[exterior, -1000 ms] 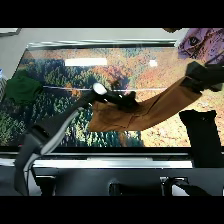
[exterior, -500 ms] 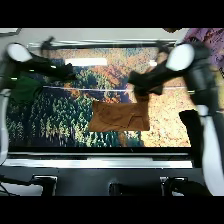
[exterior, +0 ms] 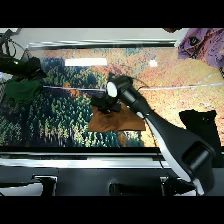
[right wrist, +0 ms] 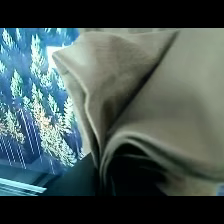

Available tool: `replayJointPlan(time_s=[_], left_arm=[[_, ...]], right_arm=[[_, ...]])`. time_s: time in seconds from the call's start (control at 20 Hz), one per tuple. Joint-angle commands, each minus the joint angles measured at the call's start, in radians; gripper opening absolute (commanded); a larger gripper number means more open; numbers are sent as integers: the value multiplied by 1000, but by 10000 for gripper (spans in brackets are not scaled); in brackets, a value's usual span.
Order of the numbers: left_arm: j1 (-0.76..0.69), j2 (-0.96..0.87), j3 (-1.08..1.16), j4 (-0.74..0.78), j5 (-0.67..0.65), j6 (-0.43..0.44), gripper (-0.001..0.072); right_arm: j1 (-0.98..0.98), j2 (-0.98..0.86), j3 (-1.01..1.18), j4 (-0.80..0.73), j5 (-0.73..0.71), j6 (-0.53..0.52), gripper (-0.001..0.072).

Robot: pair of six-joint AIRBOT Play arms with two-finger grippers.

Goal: Fold the clothes and pants, and hang the long-sleeved shirts on hangers.

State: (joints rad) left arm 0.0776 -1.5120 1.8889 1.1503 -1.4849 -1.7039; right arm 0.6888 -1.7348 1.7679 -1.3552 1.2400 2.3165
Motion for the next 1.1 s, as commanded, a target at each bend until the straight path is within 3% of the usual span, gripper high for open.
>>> replayJointPlan(time_s=[0.0,0.2,0.25,0.35,0.4,0.45,0.55,0.6,0.95,1.05], left_arm=[[13,5,1,6,-8,5,21],[13,5,0,6,-8,9,21],[13,5,0,6,-8,17,21],[12,5,0,6,-8,20,21],[12,5,0,6,-8,20,21],[12,5,0,6,-8,20,21],[12,5,0,6,-8,20,21],[12,5,0,6,-8,20,21],[12,5,0,6,-8,21,21],[13,5,0,6,-8,20,21]], right_arm=[[27,-66,0,37,-74,19,34],[27,-97,1,36,-158,19,44],[27,-102,1,36,-170,17,117],[26,-104,1,23,-175,-49,446],[22,-103,2,2,-175,-53,567],[13,-100,8,-17,-172,-54,605],[-36,-82,37,-8,-146,-54,626],[-72,-65,54,-1,-123,-64,682],[-479,142,145,42,194,-471,693],[-628,146,136,117,293,-608,692]])
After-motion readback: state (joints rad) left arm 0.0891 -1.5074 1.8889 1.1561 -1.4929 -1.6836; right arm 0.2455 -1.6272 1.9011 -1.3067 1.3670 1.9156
